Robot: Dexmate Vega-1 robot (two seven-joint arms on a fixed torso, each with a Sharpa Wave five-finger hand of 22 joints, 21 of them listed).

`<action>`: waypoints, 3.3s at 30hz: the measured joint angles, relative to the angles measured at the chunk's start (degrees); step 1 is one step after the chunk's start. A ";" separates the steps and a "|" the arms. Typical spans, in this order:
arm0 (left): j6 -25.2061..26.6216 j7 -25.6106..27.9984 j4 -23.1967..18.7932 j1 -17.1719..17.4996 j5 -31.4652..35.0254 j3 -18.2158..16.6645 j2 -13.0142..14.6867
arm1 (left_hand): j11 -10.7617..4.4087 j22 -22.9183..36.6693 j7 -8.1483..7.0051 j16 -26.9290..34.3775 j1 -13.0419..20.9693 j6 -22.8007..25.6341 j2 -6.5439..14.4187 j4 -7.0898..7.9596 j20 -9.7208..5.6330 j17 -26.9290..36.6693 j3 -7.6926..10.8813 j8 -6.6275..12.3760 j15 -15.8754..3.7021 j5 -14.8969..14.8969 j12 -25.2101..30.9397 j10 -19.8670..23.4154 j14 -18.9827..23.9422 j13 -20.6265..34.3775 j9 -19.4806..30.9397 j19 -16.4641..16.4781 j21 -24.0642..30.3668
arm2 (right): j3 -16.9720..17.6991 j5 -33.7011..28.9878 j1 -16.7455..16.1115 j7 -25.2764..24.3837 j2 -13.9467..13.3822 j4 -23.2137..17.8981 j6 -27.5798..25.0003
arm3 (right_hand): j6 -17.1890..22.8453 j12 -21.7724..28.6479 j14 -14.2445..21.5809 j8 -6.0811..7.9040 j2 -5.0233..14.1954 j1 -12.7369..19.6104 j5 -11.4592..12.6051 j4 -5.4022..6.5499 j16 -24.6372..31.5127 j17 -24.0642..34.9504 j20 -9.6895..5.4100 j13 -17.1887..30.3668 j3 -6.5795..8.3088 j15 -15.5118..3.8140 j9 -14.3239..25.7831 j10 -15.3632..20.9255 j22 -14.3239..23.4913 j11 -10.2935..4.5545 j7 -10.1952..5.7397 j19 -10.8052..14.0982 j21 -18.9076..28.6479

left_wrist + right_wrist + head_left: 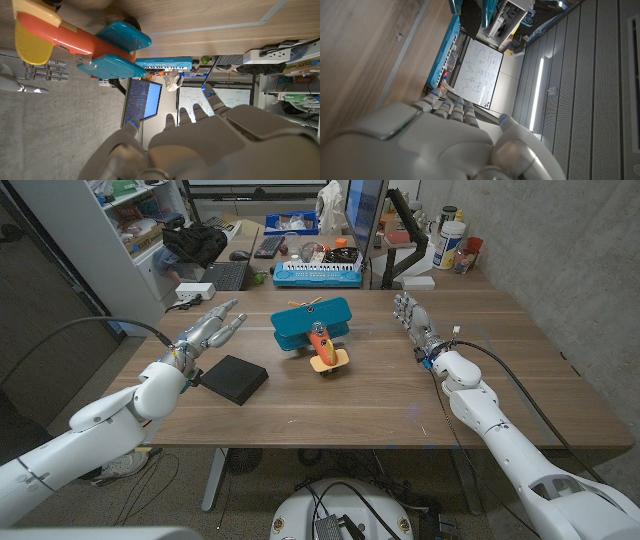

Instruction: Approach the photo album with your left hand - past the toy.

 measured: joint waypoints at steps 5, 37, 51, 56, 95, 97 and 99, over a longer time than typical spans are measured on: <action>0.70 -0.49 -0.11 0.02 -0.57 0.00 0.48 | 0.00 0.00 0.00 0.00 -0.28 0.00 -0.17 0.00 0.00 0.00 0.00 0.00 0.22 0.00 0.00 0.00 -0.22 0.00 0.00 0.00 0.00 | -0.06 0.00 0.15 0.01 0.07 0.24 0.04 | 0.00 0.00 0.00 0.00 0.00 0.00 0.22 0.12 0.00 0.00 0.21 0.00 -0.12 0.00 0.00 0.00 0.00 0.00 0.00 0.21 0.00; 4.38 -3.90 -0.33 -0.92 -4.59 1.49 4.77 | 0.21 0.07 0.00 -0.43 -0.27 0.00 -0.17 0.18 0.31 -0.02 -0.63 -0.40 0.75 0.00 0.00 -0.21 0.16 0.00 -0.02 -0.32 0.00 | -0.50 -0.62 0.86 -0.02 0.67 1.34 0.02 | 0.00 0.00 0.00 0.00 0.00 0.00 0.21 0.12 0.00 0.00 0.21 0.00 -0.12 0.00 0.00 -0.01 0.00 0.01 0.00 0.21 -0.22; 5.81 -4.81 -0.65 -1.56 -6.08 2.35 6.50 | 0.21 0.27 0.00 -0.43 -0.27 0.00 -0.17 0.09 0.31 0.27 -1.02 -0.39 0.74 0.00 0.00 -0.21 0.16 0.00 -0.02 -0.32 0.00 | -0.54 -0.70 1.05 0.17 0.83 1.86 0.01 | 0.00 0.00 0.00 0.00 0.00 0.00 0.21 0.12 0.00 0.00 0.21 0.00 -0.12 0.00 0.00 -0.01 0.00 0.01 0.00 0.21 -0.22; 6.43 -5.23 -0.81 -1.93 -6.71 2.82 7.29 | 0.21 0.26 0.00 -0.43 -0.27 0.00 -0.17 0.09 0.31 0.27 -1.02 -0.39 0.74 -0.21 0.00 -0.21 0.16 0.00 -0.02 -0.32 0.01 | -0.54 -0.71 1.06 0.25 0.87 1.98 0.02 | 0.00 0.00 0.00 0.00 0.00 0.00 0.21 0.12 0.00 0.00 0.21 0.00 -0.12 0.00 0.00 -0.01 0.00 0.01 0.00 0.21 -0.22; 10.57 -7.49 -2.34 -4.24 -10.92 6.13 12.54 | 0.21 0.25 0.11 -0.43 -0.27 0.11 -0.17 0.02 0.66 0.25 -2.05 -0.39 1.05 -0.21 0.00 -0.21 -0.16 0.30 -0.03 -0.22 0.01 | -0.48 -0.71 1.09 0.76 0.99 2.41 0.20 | 0.00 0.00 0.00 0.00 0.00 0.00 0.21 0.12 0.00 0.00 0.21 0.00 -0.11 0.00 0.00 -0.01 0.00 0.01 0.00 0.21 -0.22; 10.90 -7.67 -2.39 -4.49 -11.18 6.39 12.82 | 0.21 0.25 0.11 -0.43 -0.27 0.11 -0.17 0.12 0.86 0.25 -2.15 -0.39 1.05 -0.21 0.00 -0.21 -0.16 0.30 -0.03 -0.42 0.19 | -0.49 -0.71 1.12 0.77 1.00 2.48 0.23 | 0.00 0.00 0.00 0.00 0.00 0.00 0.21 0.12 0.00 0.00 0.21 0.00 -0.11 0.00 0.00 -0.01 0.00 0.01 0.00 0.21 -0.22; 10.94 -7.71 -2.41 -4.76 -11.22 6.67 13.08 | 0.21 0.25 0.11 -0.43 -0.27 0.11 -0.17 0.19 0.86 0.25 -2.22 -0.39 1.05 -0.20 0.00 -0.21 -0.16 0.30 -0.03 -0.42 0.24 | -0.49 -0.71 1.13 0.78 1.00 2.49 0.27 | 0.00 0.00 0.00 0.00 0.00 0.00 0.21 0.12 0.00 0.00 0.21 0.00 -0.11 0.00 0.00 -0.01 0.00 0.01 0.00 0.21 -0.22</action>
